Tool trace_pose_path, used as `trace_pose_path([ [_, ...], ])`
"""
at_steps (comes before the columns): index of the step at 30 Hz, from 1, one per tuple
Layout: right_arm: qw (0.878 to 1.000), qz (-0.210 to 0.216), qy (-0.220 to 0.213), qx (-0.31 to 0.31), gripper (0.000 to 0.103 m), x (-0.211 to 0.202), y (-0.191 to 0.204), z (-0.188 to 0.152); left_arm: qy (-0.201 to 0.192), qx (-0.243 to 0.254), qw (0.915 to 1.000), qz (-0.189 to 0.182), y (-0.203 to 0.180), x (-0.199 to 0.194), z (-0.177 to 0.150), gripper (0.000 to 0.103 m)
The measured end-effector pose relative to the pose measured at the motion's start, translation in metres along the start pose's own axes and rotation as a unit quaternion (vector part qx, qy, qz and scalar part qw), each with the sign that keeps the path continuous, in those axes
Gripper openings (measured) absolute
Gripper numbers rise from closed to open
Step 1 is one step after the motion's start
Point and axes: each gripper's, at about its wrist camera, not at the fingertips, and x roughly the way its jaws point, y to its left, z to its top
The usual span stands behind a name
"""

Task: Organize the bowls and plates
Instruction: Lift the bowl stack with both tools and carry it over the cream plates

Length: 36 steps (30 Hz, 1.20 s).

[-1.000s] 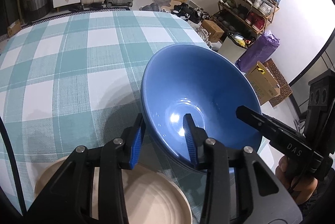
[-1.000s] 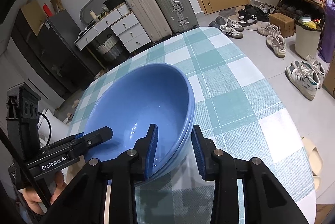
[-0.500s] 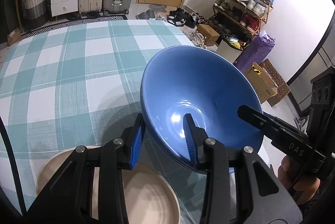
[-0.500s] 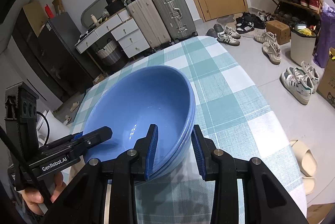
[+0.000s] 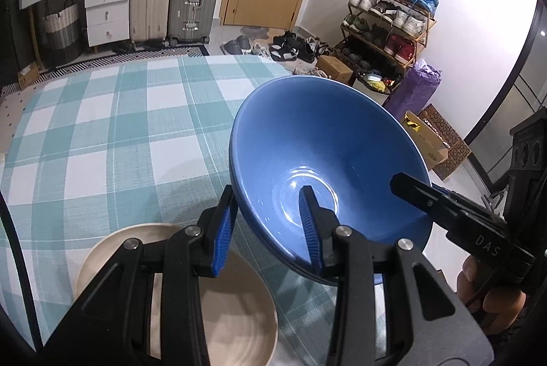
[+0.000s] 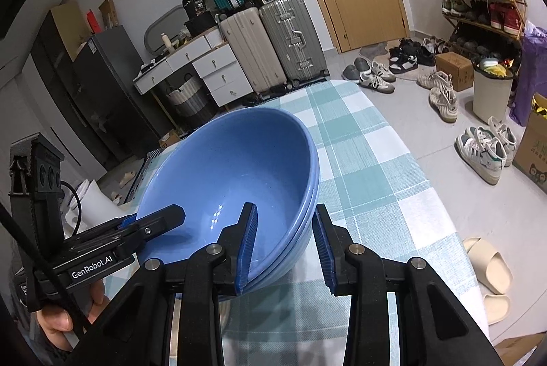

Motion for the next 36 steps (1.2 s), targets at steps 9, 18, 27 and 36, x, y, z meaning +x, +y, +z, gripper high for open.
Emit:
trace_pose_path([
  [9, 1.0, 0.004, -0.014, -0.013, 0.034, -0.03, 0.019, -0.011, -0.025, 0.002, 0.9997, 0.006, -0.013, -0.049, -0.019, 0.034],
  [18, 0.999, 0.014, -0.023, -0.027, 0.034, -0.046, 0.042, -0.022, -0.043, 0.002, 0.9989, 0.021, -0.016, -0.094, -0.038, 0.034],
  [27, 0.998, 0.024, -0.019, -0.051, 0.034, -0.049, 0.072, -0.036, -0.056, -0.014, 0.9977, 0.037, -0.003, -0.136, -0.06, 0.034],
  [36, 0.998, 0.033, -0.009, -0.061, 0.034, -0.038, 0.09, -0.049, -0.064, -0.025, 0.9962, 0.054, 0.015, -0.159, -0.08, 0.034],
])
